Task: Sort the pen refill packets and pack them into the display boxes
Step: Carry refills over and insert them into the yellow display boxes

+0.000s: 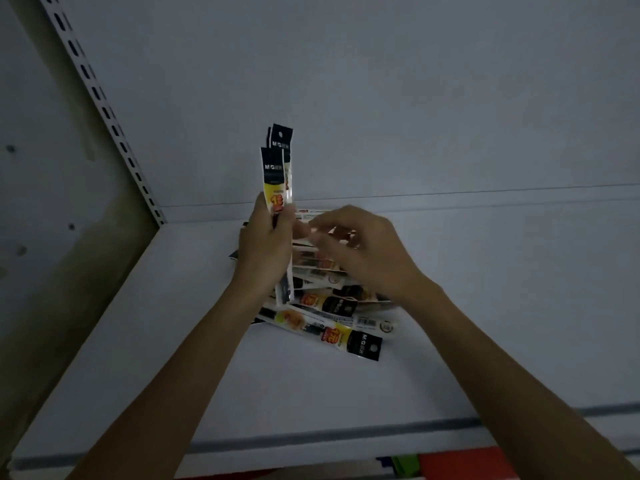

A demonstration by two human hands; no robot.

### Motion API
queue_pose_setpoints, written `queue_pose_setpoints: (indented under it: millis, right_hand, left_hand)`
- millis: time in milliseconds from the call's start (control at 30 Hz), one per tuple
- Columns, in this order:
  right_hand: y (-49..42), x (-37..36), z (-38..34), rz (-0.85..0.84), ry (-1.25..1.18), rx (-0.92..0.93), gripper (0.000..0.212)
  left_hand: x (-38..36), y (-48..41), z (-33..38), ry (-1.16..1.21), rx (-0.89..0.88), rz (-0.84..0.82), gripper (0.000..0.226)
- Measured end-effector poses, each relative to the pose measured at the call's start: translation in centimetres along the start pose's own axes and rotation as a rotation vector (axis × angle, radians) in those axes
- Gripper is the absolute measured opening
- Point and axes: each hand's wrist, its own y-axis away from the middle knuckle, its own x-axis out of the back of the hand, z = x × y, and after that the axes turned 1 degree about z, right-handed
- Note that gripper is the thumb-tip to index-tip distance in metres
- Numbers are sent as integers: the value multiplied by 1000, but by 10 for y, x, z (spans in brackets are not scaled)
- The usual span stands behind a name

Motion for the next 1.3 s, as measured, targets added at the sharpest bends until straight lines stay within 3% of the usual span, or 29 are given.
queue_pose_setpoints:
  millis: [200, 367, 467, 600, 800, 1067, 1300]
  right_hand:
    - [52, 111, 73, 441, 344, -385, 22]
    - [138, 179, 87, 596, 487, -633, 27]
    - [206, 234, 83, 742, 552, -760, 28]
    - [287, 295, 68, 883, 605, -873, 30]
    - [359, 355, 65, 989, 672, -911, 29]
    - [395, 413, 110, 1022, 676, -900, 28]
    - [362, 494, 206, 923, 625, -764, 27]
  left_hand:
    - [-53, 22, 27, 18, -183, -227, 11]
    - [-150, 66, 63, 239, 50, -566, 17]
    - [-208, 113, 87, 268, -9, -810, 18]
    - [-272, 175, 118, 341, -88, -961, 11]
    - [-346, 252, 159, 293, -292, -933, 22]
    - [-426, 286, 183, 192, -372, -893, 24]
    - [-521, 253, 201, 222, -284, -800, 24]
